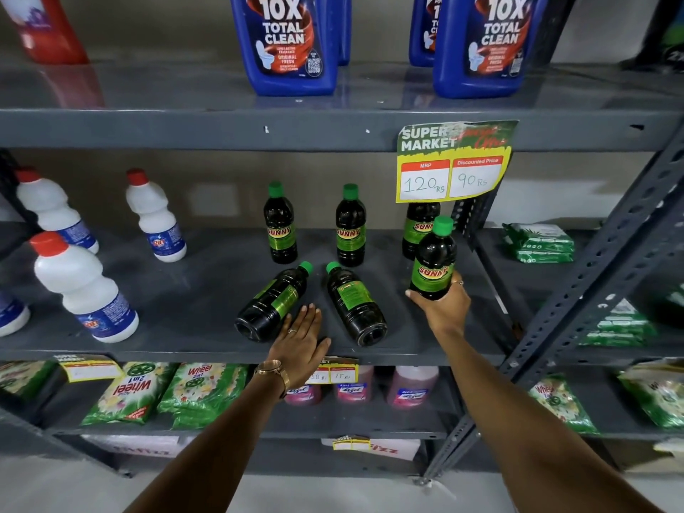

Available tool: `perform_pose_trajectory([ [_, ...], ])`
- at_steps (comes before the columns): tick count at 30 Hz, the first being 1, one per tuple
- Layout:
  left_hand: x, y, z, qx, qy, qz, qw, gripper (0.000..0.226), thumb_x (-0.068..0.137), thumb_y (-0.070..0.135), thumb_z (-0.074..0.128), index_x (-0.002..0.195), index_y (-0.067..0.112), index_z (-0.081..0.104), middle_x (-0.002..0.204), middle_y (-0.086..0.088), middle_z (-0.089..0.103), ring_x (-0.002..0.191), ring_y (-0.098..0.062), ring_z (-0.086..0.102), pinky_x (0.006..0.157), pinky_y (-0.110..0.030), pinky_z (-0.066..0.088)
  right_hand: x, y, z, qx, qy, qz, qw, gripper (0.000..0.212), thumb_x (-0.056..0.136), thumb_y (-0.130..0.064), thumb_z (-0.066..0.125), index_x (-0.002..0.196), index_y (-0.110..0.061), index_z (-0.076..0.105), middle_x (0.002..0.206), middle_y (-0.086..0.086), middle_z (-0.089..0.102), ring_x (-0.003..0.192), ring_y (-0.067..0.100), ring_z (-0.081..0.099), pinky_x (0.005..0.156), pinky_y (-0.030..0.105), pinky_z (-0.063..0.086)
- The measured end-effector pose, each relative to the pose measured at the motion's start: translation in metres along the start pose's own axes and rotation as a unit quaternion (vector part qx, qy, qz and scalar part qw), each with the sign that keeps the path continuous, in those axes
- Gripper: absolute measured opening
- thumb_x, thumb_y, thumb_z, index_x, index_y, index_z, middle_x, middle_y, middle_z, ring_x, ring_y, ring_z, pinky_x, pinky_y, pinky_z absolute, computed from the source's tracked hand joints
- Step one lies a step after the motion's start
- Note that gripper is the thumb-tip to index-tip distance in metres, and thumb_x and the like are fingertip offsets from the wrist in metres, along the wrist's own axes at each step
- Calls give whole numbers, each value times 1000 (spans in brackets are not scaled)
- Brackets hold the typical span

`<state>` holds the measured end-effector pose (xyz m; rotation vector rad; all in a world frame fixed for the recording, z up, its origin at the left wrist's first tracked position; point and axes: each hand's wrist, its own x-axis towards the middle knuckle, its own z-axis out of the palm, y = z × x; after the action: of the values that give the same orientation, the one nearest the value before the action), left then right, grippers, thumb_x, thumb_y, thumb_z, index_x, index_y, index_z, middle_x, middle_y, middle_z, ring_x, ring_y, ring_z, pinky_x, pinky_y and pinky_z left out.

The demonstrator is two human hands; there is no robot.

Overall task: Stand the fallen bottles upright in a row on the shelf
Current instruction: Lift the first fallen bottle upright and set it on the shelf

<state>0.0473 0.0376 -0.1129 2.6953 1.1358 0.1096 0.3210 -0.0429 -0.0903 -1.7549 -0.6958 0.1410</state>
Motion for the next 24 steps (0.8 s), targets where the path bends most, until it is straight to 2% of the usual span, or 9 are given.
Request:
perform_pose_trajectory([
  [3, -1, 1, 0, 3, -5, -2, 1000, 63, 99, 41, 21, 147, 8, -3, 160, -7, -5, 146, -16, -12, 117, -34, -12, -1, 4, 1, -7, -5, 20, 1000, 72, 54, -24, 93, 115, -10, 60, 107, 6, 66, 104, 25, 63, 91, 32, 50],
  [7, -2, 2, -3, 0, -8, -1, 1000, 63, 99, 40, 22, 147, 8, -2, 160, -8, -5, 146, -17, -11, 118, -35, -11, -3, 3, -6, -28, -13, 37, 999, 65, 55, -20, 93, 111, -9, 63, 107, 9, 70, 98, 22, 66, 83, 22, 45],
  [9, -2, 3, -5, -1, -13, 1, 1000, 62, 99, 39, 22, 147, 7, -1, 160, -8, -5, 146, -18, -11, 120, -36, -10, -12, 3, -12, -44, -11, 29, 999, 64, 56, -23, 92, 112, -9, 63, 108, 10, 71, 99, 22, 66, 86, 25, 47],
  [11, -3, 3, -5, -1, -14, 1, 1000, 62, 99, 39, 22, 147, 7, -1, 160, -8, -5, 146, -18, -11, 120, -37, -10, -27, 6, -19, -63, 1, 15, 998, 64, 59, -28, 91, 113, -9, 62, 109, 10, 71, 103, 27, 65, 91, 36, 51],
  [13, -2, 2, -4, -2, -14, 0, 1000, 62, 99, 40, 22, 147, 7, -1, 160, -8, -5, 146, -17, -11, 120, -37, -10, -44, 9, -27, -75, 17, 10, 997, 66, 58, -32, 90, 114, -8, 63, 106, 10, 72, 99, 27, 67, 87, 40, 54],
  [17, -2, 1, -3, 3, -16, 3, 1000, 62, 99, 41, 20, 147, 8, -2, 159, -8, -6, 146, -16, -12, 119, -36, -11, -73, 13, -40, -69, 41, 19, 997, 63, 57, -35, 90, 109, -9, 66, 98, 7, 73, 89, 23, 68, 79, 29, 52],
  [22, -2, 2, -2, 0, -5, -1, 1000, 62, 99, 40, 22, 147, 8, -2, 159, -8, -5, 146, -16, -12, 118, -35, -12, -91, 13, -46, -65, 42, 26, 997, 67, 58, -37, 89, 115, -10, 64, 103, 7, 72, 93, 21, 67, 84, 31, 53],
  [24, -2, 3, -3, -2, -8, -5, 1000, 62, 99, 39, 22, 147, 8, -2, 159, -8, -6, 146, -16, -12, 119, -36, -11, -93, 13, -47, -60, 40, 26, 997, 67, 59, -36, 89, 116, -12, 63, 103, 6, 72, 92, 20, 66, 83, 27, 49],
])
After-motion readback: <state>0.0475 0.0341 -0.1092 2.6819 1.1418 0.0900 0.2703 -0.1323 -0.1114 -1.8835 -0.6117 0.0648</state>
